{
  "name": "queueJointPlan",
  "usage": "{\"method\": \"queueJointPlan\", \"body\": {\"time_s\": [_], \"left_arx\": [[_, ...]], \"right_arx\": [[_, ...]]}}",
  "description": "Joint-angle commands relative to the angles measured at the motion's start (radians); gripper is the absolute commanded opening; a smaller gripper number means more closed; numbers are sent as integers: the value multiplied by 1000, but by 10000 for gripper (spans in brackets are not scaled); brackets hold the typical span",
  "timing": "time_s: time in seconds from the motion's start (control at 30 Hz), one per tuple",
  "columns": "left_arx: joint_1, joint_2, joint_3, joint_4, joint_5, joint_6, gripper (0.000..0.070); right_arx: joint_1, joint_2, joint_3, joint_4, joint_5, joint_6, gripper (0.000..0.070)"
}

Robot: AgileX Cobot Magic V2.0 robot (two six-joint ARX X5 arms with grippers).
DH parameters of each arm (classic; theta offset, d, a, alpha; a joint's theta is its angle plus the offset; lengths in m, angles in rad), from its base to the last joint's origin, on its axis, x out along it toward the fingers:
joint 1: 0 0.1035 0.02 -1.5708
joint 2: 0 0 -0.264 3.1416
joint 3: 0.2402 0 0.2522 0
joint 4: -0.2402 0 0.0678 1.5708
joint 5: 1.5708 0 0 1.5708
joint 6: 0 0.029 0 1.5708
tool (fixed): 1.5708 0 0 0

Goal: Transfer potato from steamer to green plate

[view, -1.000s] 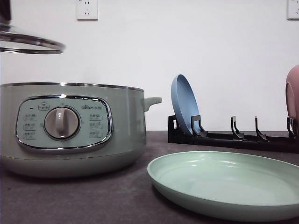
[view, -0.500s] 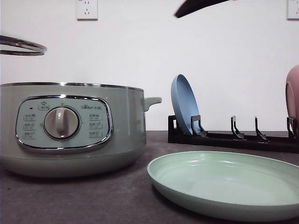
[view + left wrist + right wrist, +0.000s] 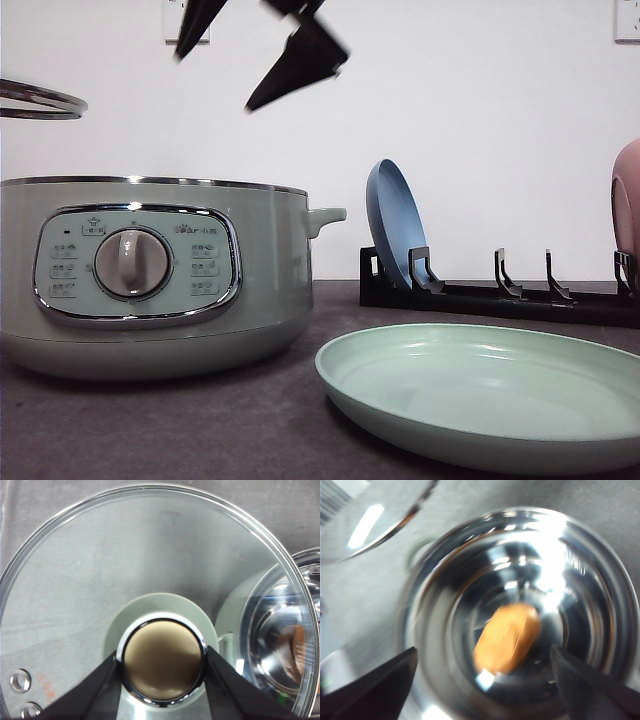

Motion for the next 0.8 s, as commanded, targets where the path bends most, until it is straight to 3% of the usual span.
{"method": "queueJointPlan", "body": {"time_s": [0.0, 0.37, 0.77], "left_arx": [[1, -6, 29, 34, 1, 13, 0], [1, -6, 29, 35, 1, 13, 0], [1, -6, 29, 34, 1, 12, 0]], "right_arx": [[21, 73, 71, -5, 16, 11, 550], [86, 264, 141, 8, 173, 23, 568], [121, 340, 141, 11, 254, 24, 570]]}}
